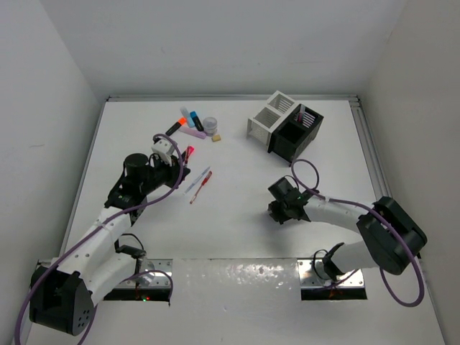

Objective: Sort the stationery into containers
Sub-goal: Close the pen cap on the pen.

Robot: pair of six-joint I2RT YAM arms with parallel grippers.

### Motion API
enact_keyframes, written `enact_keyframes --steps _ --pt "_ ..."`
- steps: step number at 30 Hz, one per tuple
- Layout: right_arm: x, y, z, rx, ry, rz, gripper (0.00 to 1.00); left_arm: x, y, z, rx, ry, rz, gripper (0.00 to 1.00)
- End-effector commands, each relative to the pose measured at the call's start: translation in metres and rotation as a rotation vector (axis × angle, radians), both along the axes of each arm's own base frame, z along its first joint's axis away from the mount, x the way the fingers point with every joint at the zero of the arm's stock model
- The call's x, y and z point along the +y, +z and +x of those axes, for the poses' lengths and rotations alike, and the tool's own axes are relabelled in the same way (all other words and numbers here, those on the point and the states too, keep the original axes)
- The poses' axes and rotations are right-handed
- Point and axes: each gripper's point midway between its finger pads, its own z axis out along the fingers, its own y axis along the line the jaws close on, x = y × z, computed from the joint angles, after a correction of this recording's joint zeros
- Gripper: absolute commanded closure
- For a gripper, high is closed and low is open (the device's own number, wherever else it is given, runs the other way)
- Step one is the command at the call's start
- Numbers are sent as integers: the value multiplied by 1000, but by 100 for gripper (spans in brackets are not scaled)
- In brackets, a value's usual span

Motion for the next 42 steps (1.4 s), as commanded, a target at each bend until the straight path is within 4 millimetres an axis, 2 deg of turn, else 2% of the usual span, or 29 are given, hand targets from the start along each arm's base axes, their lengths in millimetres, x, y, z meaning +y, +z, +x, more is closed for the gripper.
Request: enact_keyframes --steps 1,6,9,10,12,14,15,16,18,19,21,22,24,25,27,28,31,32,33,36,42 --pt "-10 -7 -3 59 -205 45 81 4 16 6 -54 20 -11 100" --pt "-17 -13 -8 73 -120 -20 88 6 18 7 -61 29 -7 100" --pt "-22 -13 -3 51 -20 -92 90 5 19 7 -60 24 -8 100" --pt "-22 -11 3 32 19 -107 90 5 19 8 -61 24 -8 100" --pt "-22 -11 7 18 164 -164 100 3 21 7 -66 13 -5 100" --pt "-10 4 31 -103 283 -182 100 0 24 5 -90 -31 12 100" --pt "0 24 48 -208 405 -221 100 -5 26 1 -97 -72 7 100" --pt "0 30 52 -242 452 -251 100 -8 26 0 -101 -95 12 100" --pt "14 60 72 -369 569 -288 100 -16 26 -6 -120 -165 19 100" --pt "21 86 85 -452 589 -290 100 -20 27 -8 -124 -185 15 100" --pt "30 117 100 -560 683 -344 100 -31 28 -15 -125 -248 -3 100" --pt "40 148 114 -649 695 -347 100 -35 31 -15 -134 -261 -16 100" --pt "51 184 127 -766 764 -385 100 -42 32 -17 -119 -284 -52 100" --pt "61 218 138 -856 759 -382 100 -48 36 -19 -127 -304 -73 100" --pt "70 243 147 -926 793 -408 100 -58 39 -22 -92 -322 -127 100" --pt "79 271 152 -1010 780 -399 100 -62 43 -22 -99 -331 -143 100" --pt "99 309 155 -1154 775 -403 100 -75 49 -26 -80 -361 -189 100" --pt "105 311 156 -1171 794 -419 100 -79 48 -27 -58 -367 -205 100" --pt "114 325 155 -1212 791 -409 100 -81 50 -28 -54 -371 -214 100" --pt "131 333 152 -1252 825 -421 100 -86 51 -29 -19 -370 -247 100" --pt "153 334 146 -1285 897 -427 100 -87 45 -26 35 -331 -268 100"
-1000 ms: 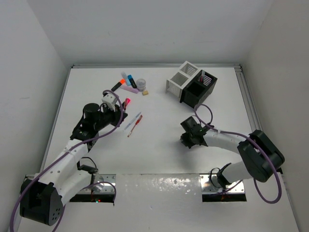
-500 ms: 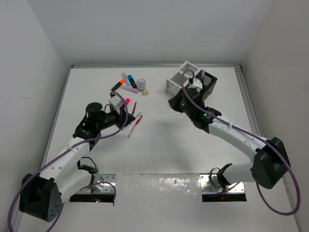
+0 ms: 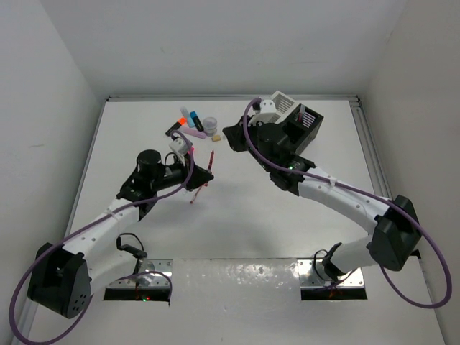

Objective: Sort the stationery into containers
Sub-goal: Close the pen cap on the pen.

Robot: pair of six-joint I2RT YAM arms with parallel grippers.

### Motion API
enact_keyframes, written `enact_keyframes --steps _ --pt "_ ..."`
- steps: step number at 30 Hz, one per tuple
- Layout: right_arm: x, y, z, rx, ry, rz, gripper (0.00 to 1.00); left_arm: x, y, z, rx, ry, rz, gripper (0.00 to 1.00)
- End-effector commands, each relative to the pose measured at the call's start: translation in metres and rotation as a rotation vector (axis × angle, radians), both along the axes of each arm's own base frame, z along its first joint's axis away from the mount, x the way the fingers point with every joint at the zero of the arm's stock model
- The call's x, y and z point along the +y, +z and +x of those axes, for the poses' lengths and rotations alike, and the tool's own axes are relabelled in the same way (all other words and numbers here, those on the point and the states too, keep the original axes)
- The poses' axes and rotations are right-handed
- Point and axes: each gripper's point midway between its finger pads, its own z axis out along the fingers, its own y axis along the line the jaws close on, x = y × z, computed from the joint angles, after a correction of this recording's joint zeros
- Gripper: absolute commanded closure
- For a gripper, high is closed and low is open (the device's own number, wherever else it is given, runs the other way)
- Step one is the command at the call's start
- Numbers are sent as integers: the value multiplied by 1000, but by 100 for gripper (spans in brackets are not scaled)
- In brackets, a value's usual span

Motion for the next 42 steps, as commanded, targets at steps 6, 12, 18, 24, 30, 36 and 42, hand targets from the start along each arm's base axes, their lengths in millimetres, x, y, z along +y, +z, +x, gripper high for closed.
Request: enact_keyframes --steps 6,12,18,24,30,36,42 --pt "21 38 -5 -114 64 27 100 -7 21 8 -10 19 -49 100" --pt "33 36 -12 -111 98 48 100 -8 18 13 -2 40 -41 100" --pt "43 29 -17 -105 119 30 100 -9 21 13 -10 40 -43 100" --pt "45 17 -14 -93 108 3 100 -9 21 13 -11 41 -43 100" --pt "49 15 -15 -86 117 6 100 -8 20 13 -9 44 -42 100" --pt "52 7 -17 -70 128 1 100 -7 22 15 -18 55 -45 100" --pt "58 0 -21 -52 147 -1 100 -6 25 19 -29 67 -48 100"
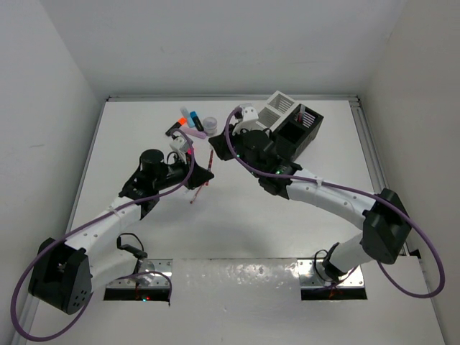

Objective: Sort the stationery into containers
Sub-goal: Close the pen cap on the pen.

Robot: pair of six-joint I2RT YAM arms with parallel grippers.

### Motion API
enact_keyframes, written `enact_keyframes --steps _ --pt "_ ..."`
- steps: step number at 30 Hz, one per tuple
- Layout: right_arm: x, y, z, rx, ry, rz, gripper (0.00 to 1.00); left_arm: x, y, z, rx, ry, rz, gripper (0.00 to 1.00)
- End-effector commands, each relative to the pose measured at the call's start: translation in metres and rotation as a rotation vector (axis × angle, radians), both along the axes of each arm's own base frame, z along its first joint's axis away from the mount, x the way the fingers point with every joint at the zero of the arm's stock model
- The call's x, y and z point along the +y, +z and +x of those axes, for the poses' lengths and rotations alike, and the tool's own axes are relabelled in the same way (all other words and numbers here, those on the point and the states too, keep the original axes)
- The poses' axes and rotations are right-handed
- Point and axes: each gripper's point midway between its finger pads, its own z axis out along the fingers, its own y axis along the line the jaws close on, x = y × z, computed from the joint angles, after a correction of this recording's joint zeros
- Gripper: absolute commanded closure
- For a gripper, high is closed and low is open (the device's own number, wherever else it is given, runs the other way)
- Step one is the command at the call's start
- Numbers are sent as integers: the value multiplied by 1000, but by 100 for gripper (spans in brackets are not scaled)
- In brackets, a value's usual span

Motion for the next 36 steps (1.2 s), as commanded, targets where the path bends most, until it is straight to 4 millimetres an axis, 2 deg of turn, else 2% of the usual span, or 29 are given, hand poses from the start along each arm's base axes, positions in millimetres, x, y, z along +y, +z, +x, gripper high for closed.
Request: enact_keyframes --steps 1,8,12,19,26,36 --pt "10 18 -1 -32 17 56 100 -5 34 11 -101 6 -41 100" --pt "4 21 1 -49 -5 38 100 -4 31 9 -93 1 -34 100" --pt "2 41 4 -100 -22 46 100 -4 27 6 -82 -8 -24 100" --pt "1 52 10 -137 -37 32 100 -4 28 6 -84 -8 -25 100" --pt "-1 43 10 -120 -45 15 100 -3 28 6 -88 -2 -26 100" --pt "1 20 4 -58 -27 6 100 0 29 9 -96 16 -22 100"
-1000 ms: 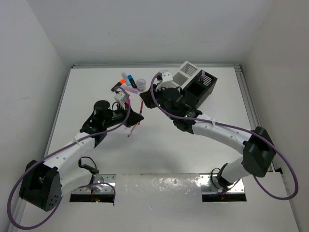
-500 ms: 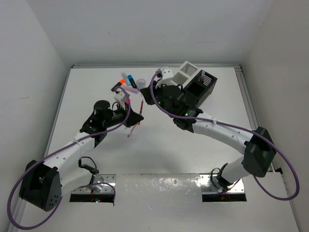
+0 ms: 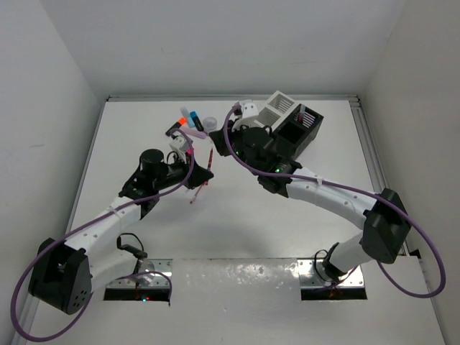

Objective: Sort the stationery into containers
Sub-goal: Close the pen cap on the pen.

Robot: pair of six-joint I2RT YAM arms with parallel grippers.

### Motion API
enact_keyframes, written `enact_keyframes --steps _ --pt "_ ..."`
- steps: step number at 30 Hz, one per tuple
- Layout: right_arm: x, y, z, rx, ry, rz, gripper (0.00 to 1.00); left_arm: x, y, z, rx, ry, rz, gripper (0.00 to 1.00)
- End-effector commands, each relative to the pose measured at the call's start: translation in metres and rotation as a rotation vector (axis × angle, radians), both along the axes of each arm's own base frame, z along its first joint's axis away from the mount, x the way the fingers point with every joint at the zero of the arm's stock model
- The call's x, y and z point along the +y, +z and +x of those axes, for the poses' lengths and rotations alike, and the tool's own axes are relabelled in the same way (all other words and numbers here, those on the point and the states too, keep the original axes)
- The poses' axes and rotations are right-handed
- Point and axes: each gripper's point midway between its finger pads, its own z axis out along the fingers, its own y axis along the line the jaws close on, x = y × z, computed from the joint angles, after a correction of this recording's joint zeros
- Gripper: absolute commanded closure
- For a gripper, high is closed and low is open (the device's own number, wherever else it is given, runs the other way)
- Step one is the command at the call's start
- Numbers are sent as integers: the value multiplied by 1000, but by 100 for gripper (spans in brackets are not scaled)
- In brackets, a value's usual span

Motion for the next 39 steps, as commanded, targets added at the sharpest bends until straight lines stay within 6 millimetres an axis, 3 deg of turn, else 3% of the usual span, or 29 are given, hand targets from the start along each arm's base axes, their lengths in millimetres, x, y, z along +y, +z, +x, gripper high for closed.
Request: enact_keyframes --steps 1,31,35,39 --pt "2 1 -4 11 6 38 100 -1 30 8 -99 6 -26 100" --pt "10 -33 -8 73 34 -1 100 2 34 12 -137 26 -16 100" --pt "16 -49 -20 117 103 -23 100 7 42 22 -176 68 -17 100" --pt "25 -80 -37 193 200 -55 100 10 57 32 -252 95 -43 100"
